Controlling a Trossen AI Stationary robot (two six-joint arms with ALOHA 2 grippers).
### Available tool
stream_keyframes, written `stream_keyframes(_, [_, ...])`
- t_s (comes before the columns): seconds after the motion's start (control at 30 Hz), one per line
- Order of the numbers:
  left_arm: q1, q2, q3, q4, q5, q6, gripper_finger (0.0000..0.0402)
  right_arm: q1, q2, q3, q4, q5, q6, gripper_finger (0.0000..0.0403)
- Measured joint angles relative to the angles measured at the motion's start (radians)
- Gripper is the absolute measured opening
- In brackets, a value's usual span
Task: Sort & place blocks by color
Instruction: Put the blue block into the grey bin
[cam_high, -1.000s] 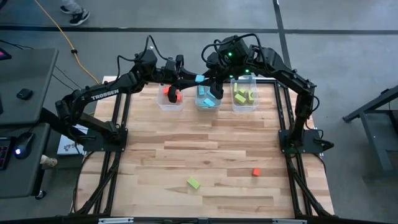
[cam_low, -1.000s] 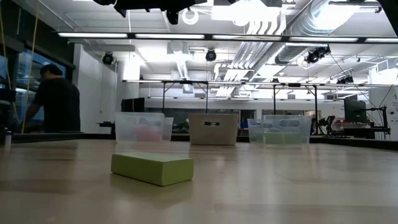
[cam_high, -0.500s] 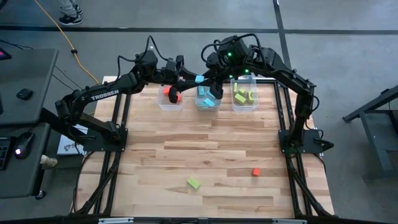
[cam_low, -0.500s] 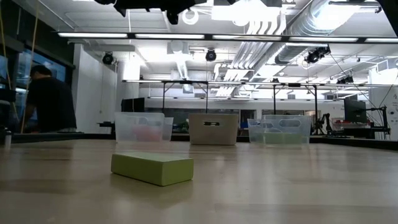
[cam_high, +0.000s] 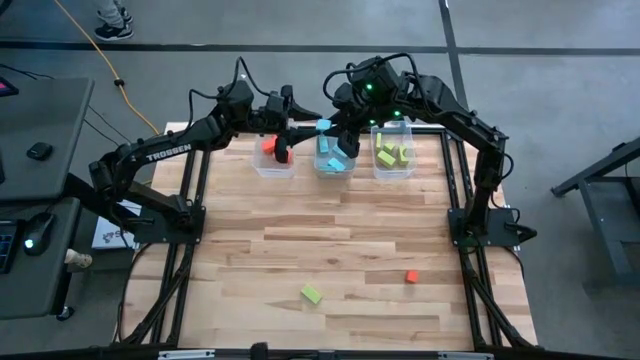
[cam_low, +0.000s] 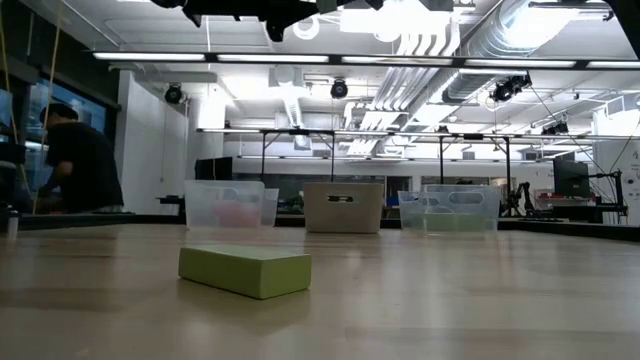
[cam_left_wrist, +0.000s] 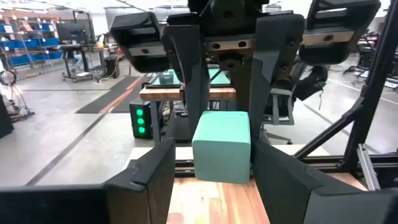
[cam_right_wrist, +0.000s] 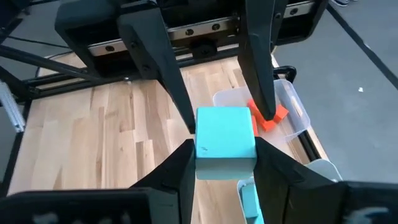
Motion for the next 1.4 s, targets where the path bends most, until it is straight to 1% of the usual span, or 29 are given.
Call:
stream_keyframes(0.13, [0.019, 0.0, 0.0, -0.003, 0.0, 0.0, 0.0181, -0.005, 0.0, 0.0, -0.009, 0.023, -0.001, 0.0104])
stream_keyframes(0.3, [0.056, 0.0, 0.0, -0.003, -0.01, -0.004, 0.0181, -0.032, 0.007, 0.0, -0.08, 0.102, 0.001, 0.0104])
stream_keyframes(0.4, [0.079, 0.0, 0.0, -0.004, -0.009, -0.032, 0.0181, -0.051, 0.029, 0.0, -0.109, 0.159, 0.024, 0.0104])
stream_keyframes(0.47, [0.097, 0.0, 0.0, -0.012, -0.006, -0.056, 0.0181, -0.063, 0.05, 0.0, -0.115, 0.176, 0.026, 0.0104])
stream_keyframes(0.6, [0.142, -0.017, 0.0, -0.062, -0.006, -0.069, 0.0181, -0.084, 0.098, 0.0, -0.127, 0.17, 0.053, 0.0104])
stream_keyframes(0.73, [0.182, -0.04, 0.0, -0.138, -0.006, -0.032, 0.0181, -0.113, 0.155, 0.0, -0.138, 0.163, 0.106, 0.0104])
stream_keyframes(0.9, [0.221, -0.08, 0.0, -0.216, -0.005, 0.006, 0.0181, -0.144, 0.23, 0.0, -0.143, 0.096, 0.155, 0.0104])
stream_keyframes(0.97, [0.231, -0.093, 0.0, -0.238, -0.006, 0.007, 0.0181, -0.153, 0.261, 0.0, -0.145, 0.068, 0.165, 0.0104])
stream_keyframes(1.17, [0.253, -0.125, 0.0, -0.303, -0.005, 0.018, 0.0181, -0.171, 0.354, 0.0, -0.165, 0.039, 0.202, 0.0104])
stream_keyframes(1.4, [0.261, -0.144, 0.0, -0.315, -0.005, 0.023, 0.0181, -0.189, 0.478, 0.0, -0.184, 0.036, 0.198, 0.0104])
